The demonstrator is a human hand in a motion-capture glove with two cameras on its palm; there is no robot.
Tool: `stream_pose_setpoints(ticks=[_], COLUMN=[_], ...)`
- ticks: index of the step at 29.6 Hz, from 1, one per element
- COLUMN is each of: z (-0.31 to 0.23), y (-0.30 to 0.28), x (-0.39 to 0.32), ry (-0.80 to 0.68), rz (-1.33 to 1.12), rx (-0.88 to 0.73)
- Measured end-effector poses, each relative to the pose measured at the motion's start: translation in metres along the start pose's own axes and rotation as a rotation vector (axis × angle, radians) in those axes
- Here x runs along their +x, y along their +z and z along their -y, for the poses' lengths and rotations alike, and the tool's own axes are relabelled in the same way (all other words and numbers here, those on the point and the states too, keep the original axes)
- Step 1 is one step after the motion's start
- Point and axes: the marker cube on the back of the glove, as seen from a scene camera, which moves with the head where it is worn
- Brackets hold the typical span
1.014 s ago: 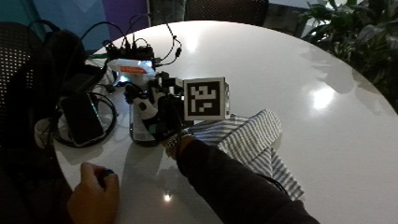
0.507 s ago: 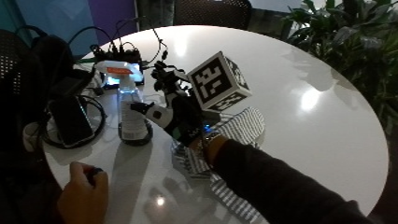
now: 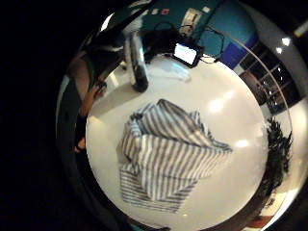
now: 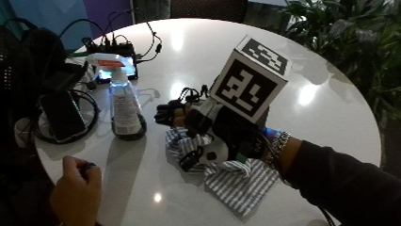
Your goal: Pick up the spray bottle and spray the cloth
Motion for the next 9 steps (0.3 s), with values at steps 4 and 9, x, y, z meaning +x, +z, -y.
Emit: stream_pose_setpoints(ticks=[4,9], z=[-0.014,-0.019], y=[0.003,0.012], x=[-0.018,-0.028], ry=[-0.084,-0.116], rz=[0.005,0.013], rx=[-0.06,-0.095])
